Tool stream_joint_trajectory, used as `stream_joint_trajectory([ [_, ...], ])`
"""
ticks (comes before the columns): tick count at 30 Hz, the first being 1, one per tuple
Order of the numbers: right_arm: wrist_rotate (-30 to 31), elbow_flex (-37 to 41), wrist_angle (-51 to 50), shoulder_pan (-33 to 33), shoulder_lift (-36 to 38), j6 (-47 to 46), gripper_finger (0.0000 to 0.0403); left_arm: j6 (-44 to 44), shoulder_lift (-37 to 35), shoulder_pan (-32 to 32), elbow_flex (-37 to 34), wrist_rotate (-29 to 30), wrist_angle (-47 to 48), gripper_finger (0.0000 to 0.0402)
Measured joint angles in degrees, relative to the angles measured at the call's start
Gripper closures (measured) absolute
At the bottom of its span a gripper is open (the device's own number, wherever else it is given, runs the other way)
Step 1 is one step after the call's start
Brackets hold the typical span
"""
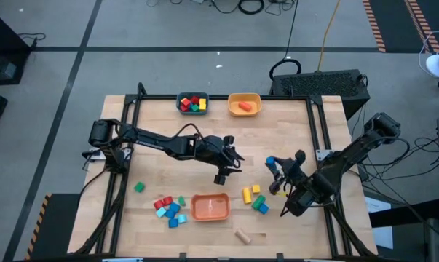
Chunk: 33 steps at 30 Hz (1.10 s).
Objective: Sort blocks by size
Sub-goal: Put the blue cylindrical block into the yellow bin
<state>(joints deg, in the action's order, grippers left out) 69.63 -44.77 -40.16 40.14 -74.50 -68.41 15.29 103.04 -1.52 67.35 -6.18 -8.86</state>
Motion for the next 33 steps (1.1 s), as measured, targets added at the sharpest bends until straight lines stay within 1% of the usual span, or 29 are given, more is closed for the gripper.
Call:
stream_joint_trajectory([
  [3,3.74,-2.04,3.72,-0.09,0.04,7.62,0.0292,-0.7,0.0,0.06,-0.09,-0.06,-2.5,0.0197],
  [7,3.95,-2.95,11.79,-0.82,0.04,18.99,0.0292,-2.42,0.0,0.65,-0.11,-1.58,-8.53,0.0197],
  [11,3.59,-2.95,21.84,-1.84,0.04,32.27,0.0292,-3.41,0.25,1.46,-0.11,-5.88,-12.64,0.0192],
  [14,2.14,-2.95,29.07,-2.93,0.04,41.45,0.0292,-4.5,0.63,1.88,-0.15,-8.09,-14.27,0.0173],
  [17,-1.13,-2.95,35.3,-4.67,0.04,48.38,0.0292,-4.48,1.37,1.95,-0.11,-8.35,-16.87,0.0144],
  [19,-3.09,-2.95,39.08,-5.86,0.04,52.55,0.0292,-4.48,1.6,1.95,-0.17,-8.35,-16.86,0.0126],
  [22,-6.73,-2.95,43.64,-7.67,0.04,57.52,0.0292,-4.11,1.58,1.92,-0.15,-8.63,-18.09,0.0106],
  [25,-10.76,-2.95,47.44,-9.31,0.04,60.91,0.0292,-4.43,1.57,1.92,-0.15,-8.65,-18.19,0.0099],
  [29,-14.2,-2.95,49.82,-10.9,0.04,63.19,0.0292,-4.44,1.57,1.95,-0.15,-8.65,-19.69,0.0099],
  [33,-14.56,-2.95,49.9,-11.26,0.04,63.33,0.0292,-4.44,1.57,1.92,-0.15,-8.65,-19.36,0.0117],
])
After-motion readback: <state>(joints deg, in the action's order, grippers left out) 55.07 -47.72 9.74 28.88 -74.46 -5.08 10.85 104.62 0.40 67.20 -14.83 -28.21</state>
